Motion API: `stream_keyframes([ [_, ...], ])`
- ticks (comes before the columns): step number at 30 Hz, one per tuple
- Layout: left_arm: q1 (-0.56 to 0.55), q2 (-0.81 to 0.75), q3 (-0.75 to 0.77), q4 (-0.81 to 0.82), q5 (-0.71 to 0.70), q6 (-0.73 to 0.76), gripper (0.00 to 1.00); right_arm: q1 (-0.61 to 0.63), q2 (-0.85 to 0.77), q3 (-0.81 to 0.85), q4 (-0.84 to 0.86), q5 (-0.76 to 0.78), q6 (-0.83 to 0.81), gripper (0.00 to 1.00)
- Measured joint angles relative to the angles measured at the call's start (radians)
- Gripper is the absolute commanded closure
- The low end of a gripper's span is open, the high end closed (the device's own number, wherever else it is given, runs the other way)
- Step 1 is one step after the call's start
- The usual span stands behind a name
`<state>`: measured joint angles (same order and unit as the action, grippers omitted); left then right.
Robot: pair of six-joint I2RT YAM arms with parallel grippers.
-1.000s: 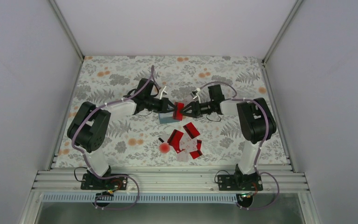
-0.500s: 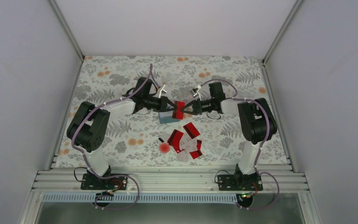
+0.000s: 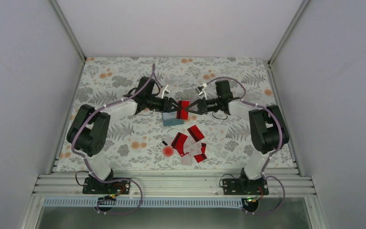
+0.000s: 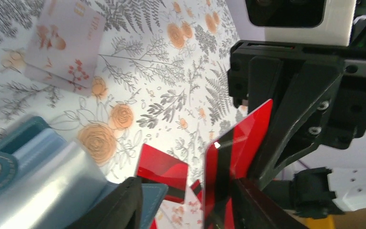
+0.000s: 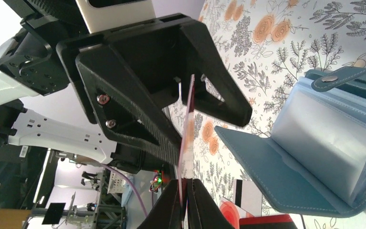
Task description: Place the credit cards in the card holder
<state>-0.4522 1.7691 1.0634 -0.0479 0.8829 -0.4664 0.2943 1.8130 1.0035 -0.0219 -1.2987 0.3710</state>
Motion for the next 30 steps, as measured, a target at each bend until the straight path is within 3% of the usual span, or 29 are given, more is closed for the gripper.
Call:
stream_keyframes([
  [3,0.012,-0.013,0.013,-0.038,-0.027,0.029,0.43,0.0,-0.03,0.001,-0.042,0.024,-0.006,0.96],
  [7,0.027,-0.026,0.048,-0.116,-0.094,0.093,0.43,0.0,-0.066,0.016,-0.125,0.092,-0.017,0.96],
  [17,0.024,-0.073,0.069,-0.323,-0.308,0.357,0.44,0.0,-0.229,0.039,-0.382,0.462,0.025,0.96],
  [30,-0.117,-0.073,0.051,-0.388,-0.447,0.488,0.47,0.0,-0.342,0.089,-0.575,0.665,0.008,0.96],
])
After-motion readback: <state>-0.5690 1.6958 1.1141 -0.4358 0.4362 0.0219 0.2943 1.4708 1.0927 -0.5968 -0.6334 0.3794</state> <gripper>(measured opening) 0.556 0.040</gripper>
